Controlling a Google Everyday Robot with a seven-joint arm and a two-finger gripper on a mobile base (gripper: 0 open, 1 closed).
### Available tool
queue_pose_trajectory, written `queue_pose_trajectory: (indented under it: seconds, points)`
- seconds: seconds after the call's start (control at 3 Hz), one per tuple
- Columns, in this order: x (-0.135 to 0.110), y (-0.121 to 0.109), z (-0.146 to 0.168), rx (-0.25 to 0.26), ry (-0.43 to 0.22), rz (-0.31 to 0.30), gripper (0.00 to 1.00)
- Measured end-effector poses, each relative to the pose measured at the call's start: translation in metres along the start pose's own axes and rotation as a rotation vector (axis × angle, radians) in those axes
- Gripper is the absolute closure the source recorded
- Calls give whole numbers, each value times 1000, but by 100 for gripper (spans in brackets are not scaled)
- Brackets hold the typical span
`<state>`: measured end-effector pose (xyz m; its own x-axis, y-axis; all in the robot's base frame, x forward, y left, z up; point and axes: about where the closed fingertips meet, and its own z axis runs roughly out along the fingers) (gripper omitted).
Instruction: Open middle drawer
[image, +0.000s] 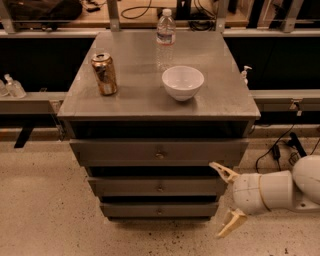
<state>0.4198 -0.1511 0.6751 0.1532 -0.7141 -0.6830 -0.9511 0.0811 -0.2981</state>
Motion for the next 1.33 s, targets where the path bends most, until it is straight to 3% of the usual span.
queue_pose_trajectory:
  seconds: [0.33,0.67,1.0,1.33]
  points:
    - [61,23,56,-124,105,-19,0]
    - [118,43,102,-188,183,-20,0]
    - [147,40,133,-175,232,-26,0]
    - [158,16,162,-140,252,-59,0]
